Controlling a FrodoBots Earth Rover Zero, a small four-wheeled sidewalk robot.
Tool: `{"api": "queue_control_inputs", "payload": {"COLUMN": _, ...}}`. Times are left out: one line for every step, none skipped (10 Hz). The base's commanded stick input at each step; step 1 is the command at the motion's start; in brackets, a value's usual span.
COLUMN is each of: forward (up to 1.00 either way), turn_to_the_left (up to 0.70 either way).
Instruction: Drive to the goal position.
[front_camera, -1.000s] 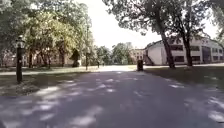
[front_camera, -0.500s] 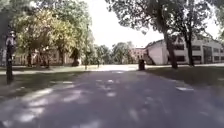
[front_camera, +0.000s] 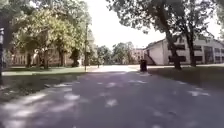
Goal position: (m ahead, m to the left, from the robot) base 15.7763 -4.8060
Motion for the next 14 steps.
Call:
{"api": "queue_control_inputs", "payload": {"forward": 0.85, "turn_to_the_left": 0.00}}
{"api": "queue_control_inputs", "payload": {"forward": 0.85, "turn_to_the_left": 0.00}}
{"api": "queue_control_inputs", "payload": {"forward": 0.85, "turn_to_the_left": 0.00}}
{"api": "queue_control_inputs", "payload": {"forward": 0.85, "turn_to_the_left": 0.00}}
{"api": "queue_control_inputs", "payload": {"forward": 0.85, "turn_to_the_left": 0.00}}
{"api": "queue_control_inputs", "payload": {"forward": 0.85, "turn_to_the_left": 0.00}}
{"api": "queue_control_inputs", "payload": {"forward": 0.85, "turn_to_the_left": 0.00}}
{"api": "queue_control_inputs", "payload": {"forward": 0.85, "turn_to_the_left": 0.00}}
{"api": "queue_control_inputs", "payload": {"forward": 0.85, "turn_to_the_left": 0.00}}
{"api": "queue_control_inputs", "payload": {"forward": 0.85, "turn_to_the_left": 0.00}}
{"api": "queue_control_inputs", "payload": {"forward": 0.85, "turn_to_the_left": 0.00}}
{"api": "queue_control_inputs", "payload": {"forward": 0.85, "turn_to_the_left": 0.00}}
{"api": "queue_control_inputs", "payload": {"forward": 0.85, "turn_to_the_left": 0.00}}
{"api": "queue_control_inputs", "payload": {"forward": 0.85, "turn_to_the_left": 0.00}}
